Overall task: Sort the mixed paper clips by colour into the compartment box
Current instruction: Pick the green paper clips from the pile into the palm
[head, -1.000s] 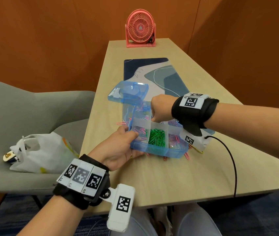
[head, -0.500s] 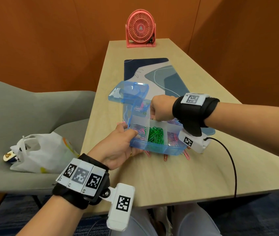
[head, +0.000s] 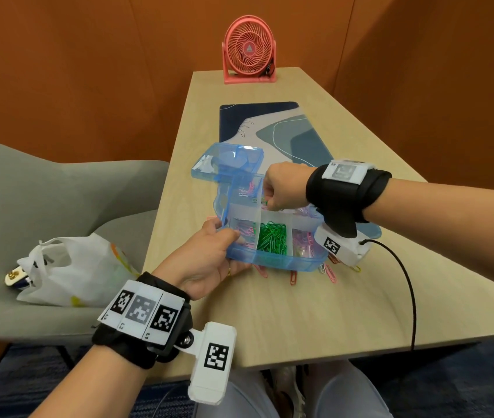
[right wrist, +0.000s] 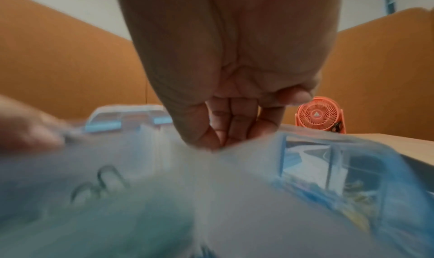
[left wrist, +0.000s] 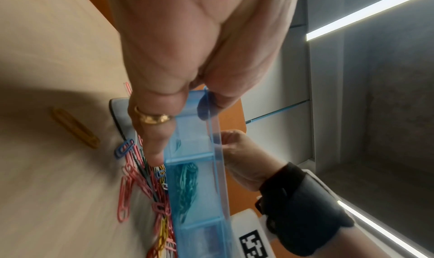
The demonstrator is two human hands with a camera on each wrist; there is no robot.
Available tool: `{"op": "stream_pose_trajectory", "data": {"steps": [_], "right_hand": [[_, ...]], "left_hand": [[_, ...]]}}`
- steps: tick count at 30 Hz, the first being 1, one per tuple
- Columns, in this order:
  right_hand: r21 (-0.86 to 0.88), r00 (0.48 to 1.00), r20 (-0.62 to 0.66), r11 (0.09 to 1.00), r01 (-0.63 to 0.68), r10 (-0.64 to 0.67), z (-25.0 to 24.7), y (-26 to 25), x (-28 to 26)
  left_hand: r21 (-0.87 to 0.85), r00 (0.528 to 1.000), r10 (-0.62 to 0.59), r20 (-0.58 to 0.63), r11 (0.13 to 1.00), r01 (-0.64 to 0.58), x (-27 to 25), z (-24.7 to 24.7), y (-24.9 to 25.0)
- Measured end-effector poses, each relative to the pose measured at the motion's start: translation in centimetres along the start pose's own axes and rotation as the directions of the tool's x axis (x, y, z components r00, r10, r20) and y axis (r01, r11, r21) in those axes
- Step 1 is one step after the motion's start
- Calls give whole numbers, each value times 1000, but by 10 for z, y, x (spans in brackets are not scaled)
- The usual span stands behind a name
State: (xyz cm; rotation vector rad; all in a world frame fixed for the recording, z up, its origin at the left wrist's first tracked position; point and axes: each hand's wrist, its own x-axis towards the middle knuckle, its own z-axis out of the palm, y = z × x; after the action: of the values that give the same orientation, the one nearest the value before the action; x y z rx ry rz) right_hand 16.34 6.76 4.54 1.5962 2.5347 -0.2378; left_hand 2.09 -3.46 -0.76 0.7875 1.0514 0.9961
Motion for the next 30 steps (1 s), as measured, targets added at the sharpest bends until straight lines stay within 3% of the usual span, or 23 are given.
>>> {"op": "stream_pose_trajectory", "data": {"steps": [5, 10, 15, 19, 24, 30], "right_hand": [[194, 996, -77, 979, 68, -54, -27, 4, -7], [262, 987, 39, 955, 142, -157, -30, -5, -21], [109, 992, -48, 987, 119, -115, -25, -4, -9], [-28, 993, 33, 993, 112, -111, -10, -4, -1], [-44, 983, 149, 992, 116, -108, 12, -2, -3], [-54, 991, 107, 995, 89, -83, 19, -1, -2]], "left_hand": [[-9, 997, -4, -78, 1000, 3, 7, -10, 0], [-30, 997, -28, -78, 999, 26, 6, -15, 0], [12, 998, -37, -48, 999, 37, 2, -13, -5], [22, 997, -72, -42, 997, 73, -4, -12, -18], [-11, 993, -112, -25, 994, 112, -9, -8, -26], [-16, 994, -105, -5, 994, 105, -10, -2, -22]]}}
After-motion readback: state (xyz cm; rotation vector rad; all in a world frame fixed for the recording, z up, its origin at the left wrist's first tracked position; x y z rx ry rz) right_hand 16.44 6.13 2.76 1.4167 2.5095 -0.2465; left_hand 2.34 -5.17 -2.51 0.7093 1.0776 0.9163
